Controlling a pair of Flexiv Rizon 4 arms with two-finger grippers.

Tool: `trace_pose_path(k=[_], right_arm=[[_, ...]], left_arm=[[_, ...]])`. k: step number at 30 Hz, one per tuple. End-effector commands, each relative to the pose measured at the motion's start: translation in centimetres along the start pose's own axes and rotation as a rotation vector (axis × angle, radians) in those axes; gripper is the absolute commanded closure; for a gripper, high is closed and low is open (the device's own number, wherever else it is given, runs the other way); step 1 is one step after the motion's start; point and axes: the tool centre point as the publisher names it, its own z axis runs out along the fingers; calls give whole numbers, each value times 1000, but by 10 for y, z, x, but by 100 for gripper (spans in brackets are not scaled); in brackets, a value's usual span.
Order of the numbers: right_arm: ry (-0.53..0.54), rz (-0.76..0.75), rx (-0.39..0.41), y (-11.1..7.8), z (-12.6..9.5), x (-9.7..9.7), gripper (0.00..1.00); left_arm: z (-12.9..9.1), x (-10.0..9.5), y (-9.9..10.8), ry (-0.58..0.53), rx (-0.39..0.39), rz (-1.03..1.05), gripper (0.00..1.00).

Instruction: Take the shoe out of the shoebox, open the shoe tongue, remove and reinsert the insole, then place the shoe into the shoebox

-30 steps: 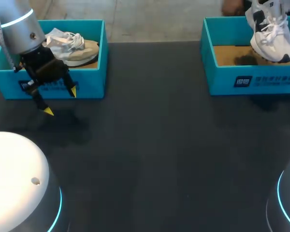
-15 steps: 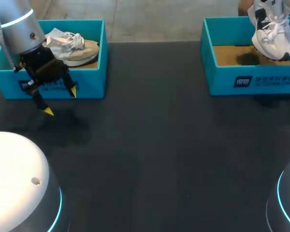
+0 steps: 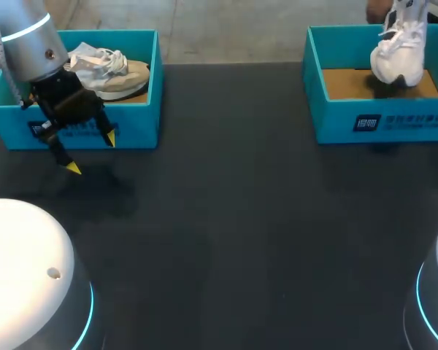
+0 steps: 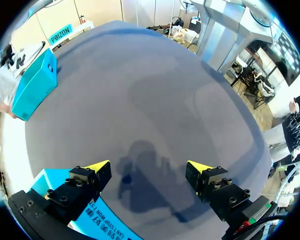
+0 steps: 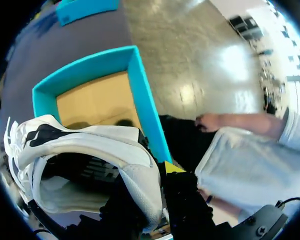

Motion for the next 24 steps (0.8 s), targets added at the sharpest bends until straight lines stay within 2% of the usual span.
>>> trace_pose_path(k=[1, 5, 6, 7, 8, 24], right_arm=[[14, 527, 131, -16, -4, 2, 100], [-18, 767, 178, -38, -11, 9, 100], [-23, 869, 209, -44, -14, 12, 100], [-26, 1042, 267, -52, -18, 18, 100], [-3, 1177, 283, -61, -22, 26, 100], [-3, 1177, 283, -61, -22, 26, 100]], left_arm=[[0, 1, 0, -2, -2, 1, 0], [0, 1, 0, -2, -2, 1, 0], [0, 1, 0, -2, -2, 1, 0], [0, 1, 0, -2, -2, 1, 0], [0, 1, 0, -2, -2, 1, 0], [0, 1, 0, -2, -2, 1, 0]])
